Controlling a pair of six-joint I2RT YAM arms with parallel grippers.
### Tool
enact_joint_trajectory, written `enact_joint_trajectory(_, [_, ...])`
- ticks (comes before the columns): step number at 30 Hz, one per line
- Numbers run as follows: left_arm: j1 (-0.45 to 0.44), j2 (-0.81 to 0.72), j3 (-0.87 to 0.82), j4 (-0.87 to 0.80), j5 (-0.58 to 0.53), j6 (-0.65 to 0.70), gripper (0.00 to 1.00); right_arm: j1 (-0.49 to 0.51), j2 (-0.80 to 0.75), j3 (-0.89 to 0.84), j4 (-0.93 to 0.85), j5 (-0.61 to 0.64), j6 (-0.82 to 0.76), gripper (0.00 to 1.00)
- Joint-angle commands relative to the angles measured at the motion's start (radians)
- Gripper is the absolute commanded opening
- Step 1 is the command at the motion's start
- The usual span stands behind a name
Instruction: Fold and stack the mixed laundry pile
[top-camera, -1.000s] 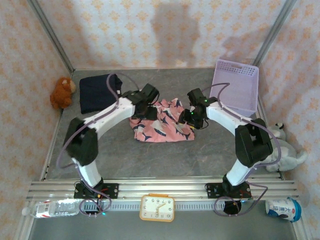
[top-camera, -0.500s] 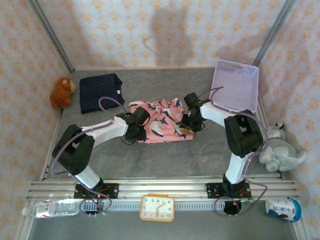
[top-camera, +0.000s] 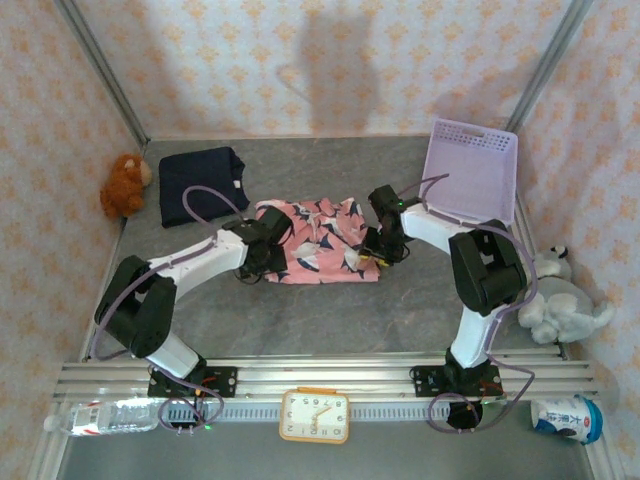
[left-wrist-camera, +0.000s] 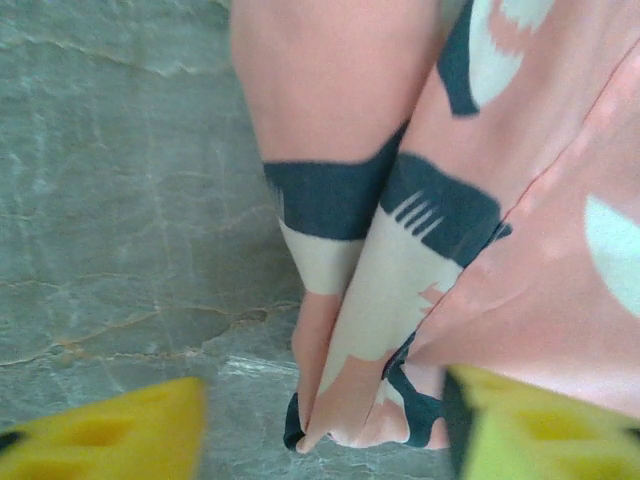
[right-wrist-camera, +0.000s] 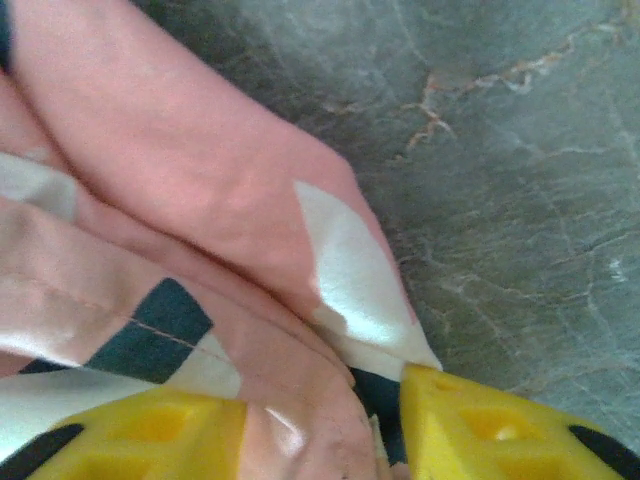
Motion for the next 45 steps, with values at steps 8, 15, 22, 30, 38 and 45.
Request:
enact_joint_trajectory(8, [0.105, 0.069, 0.057, 0.188, 0.127, 0.011, 0.88, -0.023, -0.165, 0.107, -0.071, -0.010, -0.018, 0.86])
enact_joint_trajectory(15, [0.105, 0.212, 0.067, 0.295, 0.183, 0.047, 0.91, -0.030, -0.203, 0.068, -0.050, 0.007, -0.005, 0.88])
enact_joint_trajectory(22, [0.105, 0.322, 0.156, 0.288, 0.199, 0.071, 0.42, -0.039, -0.235, 0.045, -0.063, 0.071, 0.013, 0.87])
enact_joint_trajectory(30, [0.120, 0.504, 0.572, 0.055, 0.126, 0.280, 0.00, -0.051, -0.241, 0.043, -0.066, 0.129, 0.041, 0.86])
enact_joint_trajectory(38, [0.160, 0.670, 1.065, -0.181, 0.029, 0.447, 0.00, -0.052, -0.221, 0.023, -0.070, 0.222, 0.105, 0.99])
enact_joint_trajectory(45, [0.239, 0.815, 1.503, -0.405, 0.005, 0.510, 0.00, -0.051, -0.201, 0.004, -0.073, 0.249, 0.137, 0.99])
